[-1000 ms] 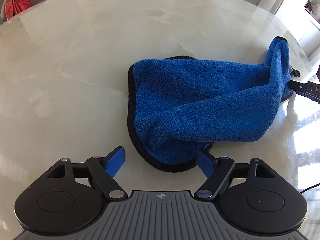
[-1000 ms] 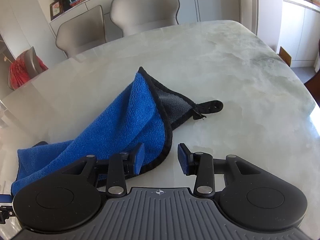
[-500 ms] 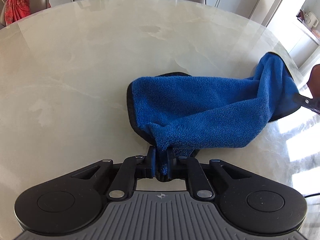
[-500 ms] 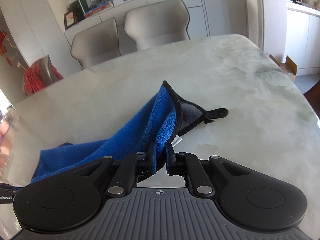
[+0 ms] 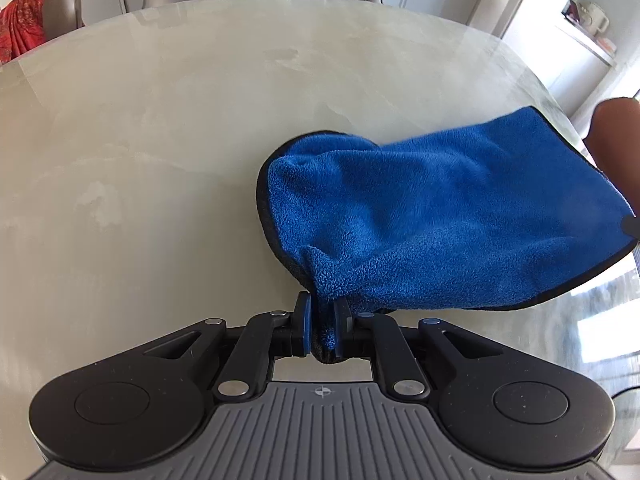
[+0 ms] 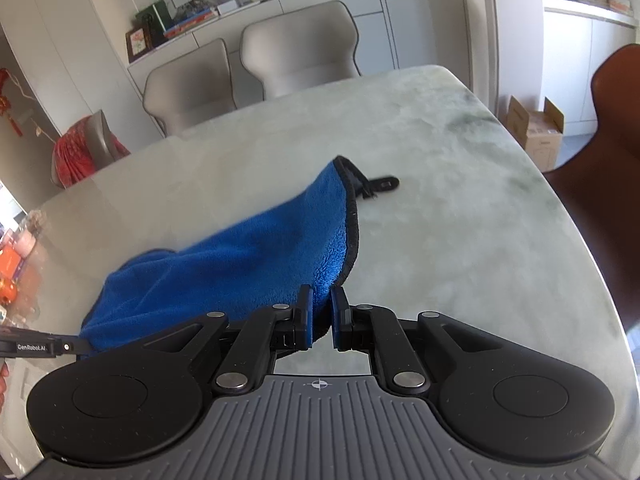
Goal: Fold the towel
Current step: 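Grasp a towel corner with the left gripper while the right gripper holds the loop corner, then stretch the towel between both grippers and lay it flat on the table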
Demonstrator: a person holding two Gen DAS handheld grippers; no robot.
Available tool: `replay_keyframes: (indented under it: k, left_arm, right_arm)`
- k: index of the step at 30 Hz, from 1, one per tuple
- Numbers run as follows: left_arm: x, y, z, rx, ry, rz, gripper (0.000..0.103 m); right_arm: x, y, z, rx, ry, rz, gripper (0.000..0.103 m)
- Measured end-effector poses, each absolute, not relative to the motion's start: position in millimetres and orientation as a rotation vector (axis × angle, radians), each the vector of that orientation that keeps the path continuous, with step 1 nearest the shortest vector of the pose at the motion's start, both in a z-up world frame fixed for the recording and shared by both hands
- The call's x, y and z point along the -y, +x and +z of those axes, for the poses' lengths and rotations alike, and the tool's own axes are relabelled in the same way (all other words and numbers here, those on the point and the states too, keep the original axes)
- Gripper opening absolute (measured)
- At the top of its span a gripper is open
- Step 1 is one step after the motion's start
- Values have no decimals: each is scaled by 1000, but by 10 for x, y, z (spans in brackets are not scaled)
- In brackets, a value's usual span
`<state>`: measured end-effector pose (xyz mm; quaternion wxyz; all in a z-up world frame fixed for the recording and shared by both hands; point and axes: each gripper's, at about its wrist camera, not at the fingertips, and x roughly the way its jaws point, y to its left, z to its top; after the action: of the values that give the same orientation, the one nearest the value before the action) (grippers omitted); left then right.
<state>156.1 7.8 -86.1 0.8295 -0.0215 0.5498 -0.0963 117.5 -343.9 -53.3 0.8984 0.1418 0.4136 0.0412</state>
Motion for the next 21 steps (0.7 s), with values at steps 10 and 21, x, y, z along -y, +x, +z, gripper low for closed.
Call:
replay_keyframes:
  k: [10,21]
  left_arm:
    - [-35,1461,-977,-1243,-1,-271,16]
    - [-115,1523,-945,-1255,130,-265,26]
  right_arm:
    - [3516,718,-756,-996,274,67,9]
    - [3458,492,-1024,-1166,172,72,15]
